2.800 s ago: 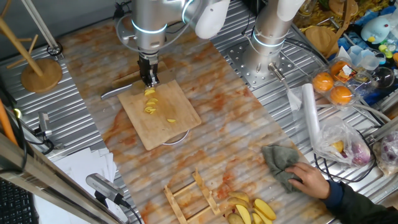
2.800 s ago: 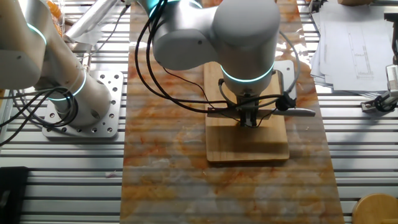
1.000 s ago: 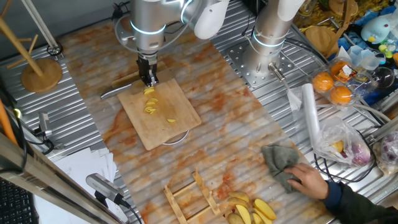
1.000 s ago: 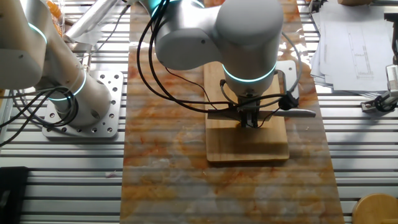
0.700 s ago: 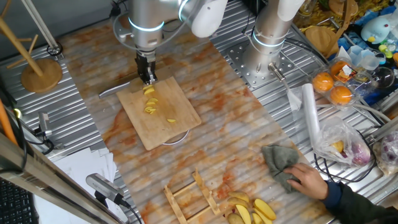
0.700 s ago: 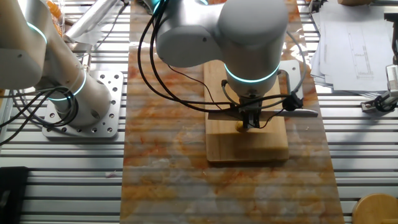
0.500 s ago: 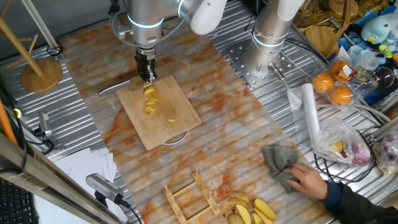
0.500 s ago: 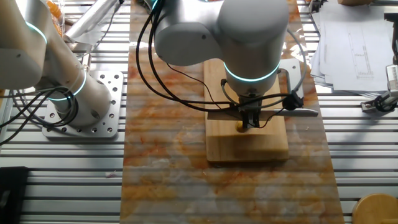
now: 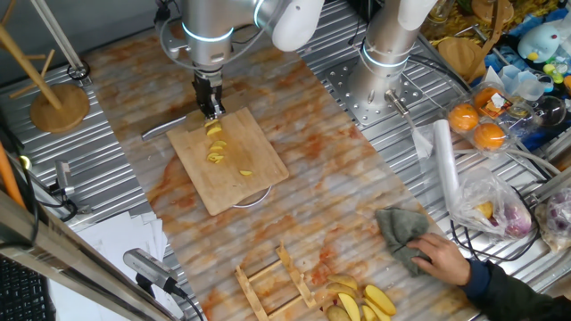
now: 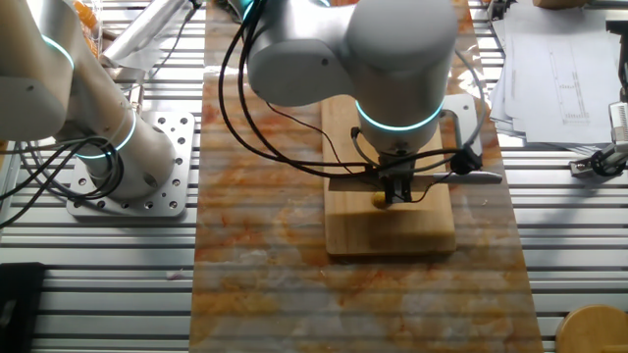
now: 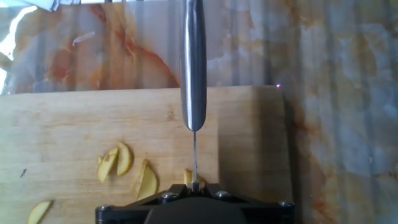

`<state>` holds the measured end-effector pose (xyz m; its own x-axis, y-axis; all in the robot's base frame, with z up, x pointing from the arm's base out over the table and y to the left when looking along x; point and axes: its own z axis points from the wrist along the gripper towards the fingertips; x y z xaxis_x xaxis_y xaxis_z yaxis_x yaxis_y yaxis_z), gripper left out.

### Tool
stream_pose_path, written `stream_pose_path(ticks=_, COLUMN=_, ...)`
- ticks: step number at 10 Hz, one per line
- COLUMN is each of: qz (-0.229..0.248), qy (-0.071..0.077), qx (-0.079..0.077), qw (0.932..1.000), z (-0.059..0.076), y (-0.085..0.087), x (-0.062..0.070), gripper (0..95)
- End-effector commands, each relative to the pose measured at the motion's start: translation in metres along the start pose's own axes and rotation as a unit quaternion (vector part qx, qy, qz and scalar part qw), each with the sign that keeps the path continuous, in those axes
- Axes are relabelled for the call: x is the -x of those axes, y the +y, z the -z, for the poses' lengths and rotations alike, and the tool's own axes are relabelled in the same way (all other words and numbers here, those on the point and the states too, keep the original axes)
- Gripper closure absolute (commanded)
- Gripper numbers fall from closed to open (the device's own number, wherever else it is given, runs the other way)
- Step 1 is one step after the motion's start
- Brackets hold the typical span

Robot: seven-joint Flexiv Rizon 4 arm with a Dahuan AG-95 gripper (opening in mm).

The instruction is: Chop the potatoes

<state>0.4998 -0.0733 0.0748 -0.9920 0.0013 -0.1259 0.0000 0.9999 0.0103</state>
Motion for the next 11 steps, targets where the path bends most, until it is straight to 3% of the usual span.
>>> stream_pose_path(ticks=1, qz=-0.002, qy=-0.004, qx=-0.003, qw=1.0000, z=-0.001, y=-0.001, x=0.001, gripper=95.0)
stream_pose_path(ticks=5, qz=0.000, qy=-0.006, qx=-0.003, qw=1.0000, z=-0.002, y=-0.001, x=0.001, gripper=95.0)
stream_pose_path(ticks=11, qz=-0.002, qy=-0.008, qx=-0.005, qw=1.0000, z=-0.014, y=0.002, x=0.001, gripper=95.0)
